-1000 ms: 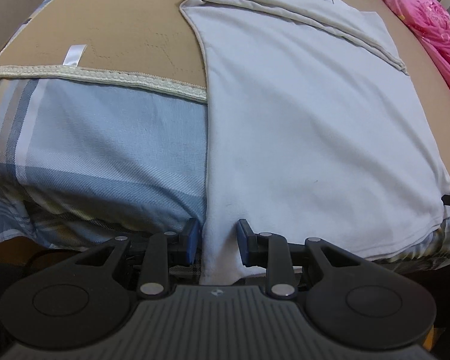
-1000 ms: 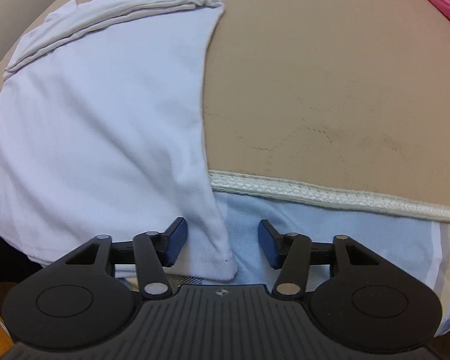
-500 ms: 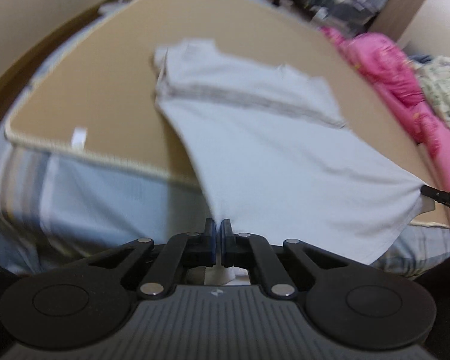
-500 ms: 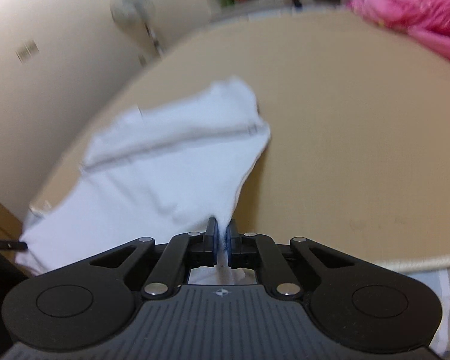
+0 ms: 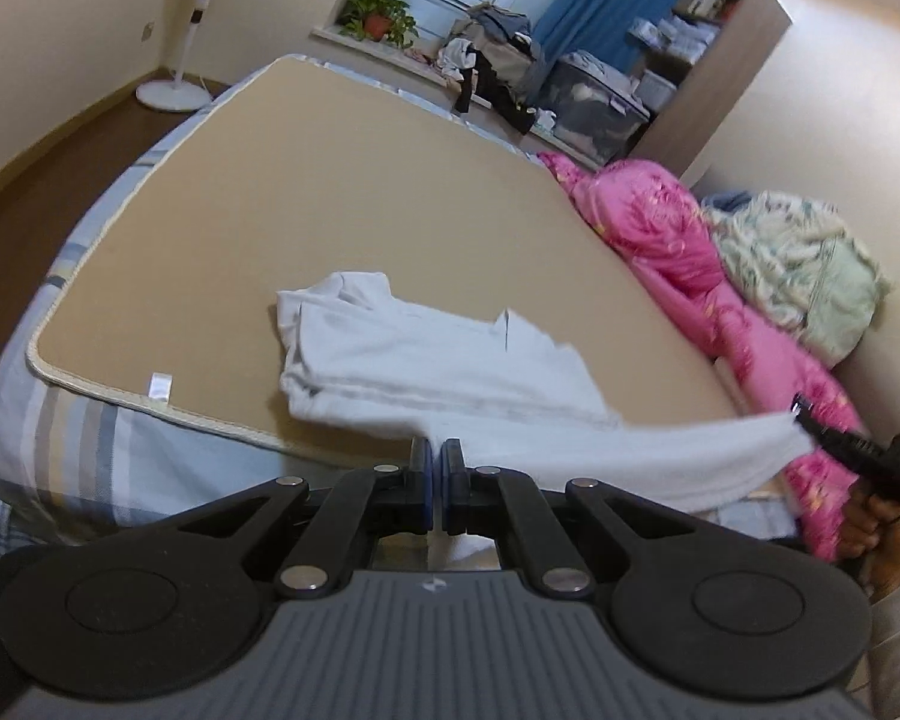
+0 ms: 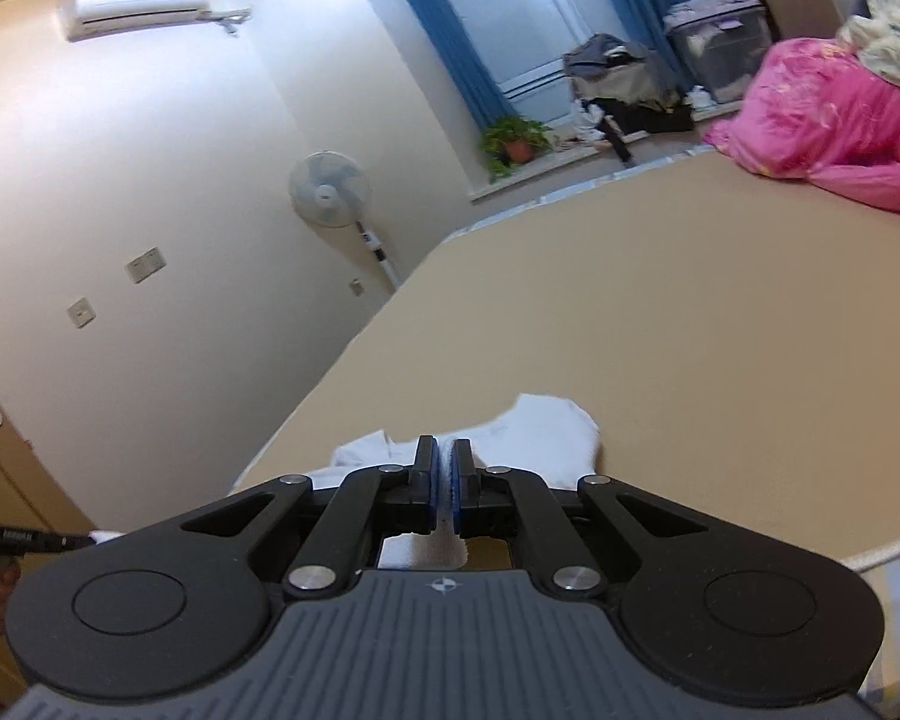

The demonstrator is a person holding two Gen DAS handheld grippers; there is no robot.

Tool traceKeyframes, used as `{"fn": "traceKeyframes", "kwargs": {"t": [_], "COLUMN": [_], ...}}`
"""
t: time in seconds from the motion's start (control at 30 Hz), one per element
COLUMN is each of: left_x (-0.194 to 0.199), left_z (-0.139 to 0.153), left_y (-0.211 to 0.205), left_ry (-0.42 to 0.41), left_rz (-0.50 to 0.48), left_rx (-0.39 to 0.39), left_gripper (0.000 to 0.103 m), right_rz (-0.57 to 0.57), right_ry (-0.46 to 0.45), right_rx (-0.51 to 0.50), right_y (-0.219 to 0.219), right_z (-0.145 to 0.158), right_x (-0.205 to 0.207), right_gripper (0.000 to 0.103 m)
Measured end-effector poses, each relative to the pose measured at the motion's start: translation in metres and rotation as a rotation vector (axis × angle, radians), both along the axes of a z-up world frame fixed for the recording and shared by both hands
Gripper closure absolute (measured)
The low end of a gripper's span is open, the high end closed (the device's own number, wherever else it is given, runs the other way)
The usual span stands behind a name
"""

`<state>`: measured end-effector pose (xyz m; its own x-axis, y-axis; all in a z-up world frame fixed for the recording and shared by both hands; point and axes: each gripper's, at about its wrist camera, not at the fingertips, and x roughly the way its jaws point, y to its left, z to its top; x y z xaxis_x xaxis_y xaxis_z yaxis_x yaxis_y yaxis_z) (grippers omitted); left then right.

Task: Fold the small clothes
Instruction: 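Grasp the shirt hem with the left gripper while the right gripper grasps the hem too, then lift the hem with both grippers and fold it toward the collar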

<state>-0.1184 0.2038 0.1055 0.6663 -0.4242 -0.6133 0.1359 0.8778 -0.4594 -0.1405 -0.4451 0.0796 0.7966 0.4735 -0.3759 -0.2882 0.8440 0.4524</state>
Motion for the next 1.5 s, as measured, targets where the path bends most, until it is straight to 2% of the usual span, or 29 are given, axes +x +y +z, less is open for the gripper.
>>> {"fn": "traceKeyframes", "kwargs": {"t": [0.13,0.23,0.3,0.37,0.4,0.43,0.47,0.53,0.57,0.63,0.67,0.7,0.73,0.8,0.83,0.93,1.03,1.17,1.23,1.27,1.3,1.33,1.37,1.4,1.43,1.5], "left_x": [0.065,0.146,0.207,0.257,0.276,0.286,0.289,0.287,0.286,0.281,0.280,0.281,0.283,0.288,0.291,0.299,0.305,0.313,0.319,0.319,0.321,0.322,0.322,0.322,0.323,0.324], "left_z": [-0.029,-0.065,-0.091,-0.120,-0.131,-0.136,-0.139,-0.146,-0.147,-0.146,-0.147,-0.150,-0.155,-0.164,-0.164,-0.164,-0.168,-0.174,-0.176,-0.176,-0.175,-0.173,-0.170,-0.166,-0.162,-0.157], "left_y": [0.007,0.009,0.010,0.014,0.016,0.019,0.024,0.038,0.042,0.045,0.044,0.043,0.040,0.031,0.026,0.016,0.006,-0.001,-0.005,-0.006,-0.007,-0.007,-0.008,-0.009,-0.011,-0.013], "left_ry": [0.046,0.080,0.105,0.154,0.162,0.141,0.121,0.111,0.128,0.115,0.117,0.138,0.163,0.204,0.198,0.155,0.144,0.156,0.163,0.162,0.155,0.141,0.123,0.095,0.073,0.022], "left_rz": [0.007,0.035,0.057,0.110,0.142,0.175,0.203,0.238,0.242,0.218,0.204,0.183,0.161,0.126,0.119,0.088,0.091,0.103,0.105,0.112,0.116,0.117,0.117,0.117,0.115,0.133], "left_rx": [-0.011,0.011,0.026,0.023,0.026,0.045,0.044,-0.029,-0.044,-0.024,-0.001,0.024,0.045,0.111,0.140,0.148,0.184,0.186,0.189,0.185,0.175,0.168,0.163,0.162,0.165,0.177], "left_gripper": [0.101,0.101,0.101,0.099,0.099,0.097,0.093,0.071,0.069,0.061,0.058,0.052,0.050,0.050,0.050,0.047,0.047,0.047,0.051,0.055,0.070,0.091,0.093,0.094,0.096,0.097], "right_rz": [-0.012,-0.036,-0.065,-0.081,-0.104,-0.150,-0.191,-0.175,-0.155,-0.114,-0.098,-0.076,-0.049,-0.023,-0.019,0.002,-0.005,0.002,-0.005,-0.013,-0.024,-0.034,-0.045,-0.050,-0.057,-0.088], "right_ry": [0.091,0.197,0.264,0.321,0.337,0.347,0.345,0.293,0.277,0.337,0.297,0.287,0.303,0.330,0.322,0.274,0.239,0.205,0.194,0.187,0.182,0.178,0.169,0.158,0.147,0.113], "right_rx": [-0.001,-0.008,-0.048,-0.062,-0.103,-0.145,-0.137,-0.039,-0.027,-0.138,-0.183,-0.209,-0.231,-0.293,-0.311,-0.319,-0.372,-0.408,-0.409,-0.398,-0.387,-0.376,-0.361,-0.350,-0.336,-0.280], "right_y": [0.006,0.019,0.033,0.047,0.052,0.054,0.051,0.043,0.040,0.045,0.049,0.053,0.057,0.068,0.076,0.090,0.104,0.111,0.107,0.107,0.106,0.105,0.103,0.103,0.102,0.098], "right_z": [-0.021,-0.052,-0.077,-0.101,-0.110,-0.118,-0.122,-0.131,-0.139,-0.148,-0.149,-0.151,-0.156,-0.167,-0.166,-0.167,-0.169,-0.177,-0.177,-0.177,-0.176,-0.175,-0.173,-0.171,-0.168,-0.161], "right_x": [0.066,0.151,0.218,0.267,0.287,0.298,0.303,0.298,0.293,0.296,0.296,0.297,0.300,0.307,0.306,0.313,0.323,0.331,0.330,0.332,0.333,0.334,0.335,0.335,0.336,0.336], "right_gripper": [0.099,0.099,0.099,0.096,0.093,0.091,0.085,0.080,0.078,0.077,0.076,0.070,0.067,0.067,0.067,0.065,0.063,0.063,0.063,0.063,0.063,0.064,0.068,0.086,0.100,0.100]}}
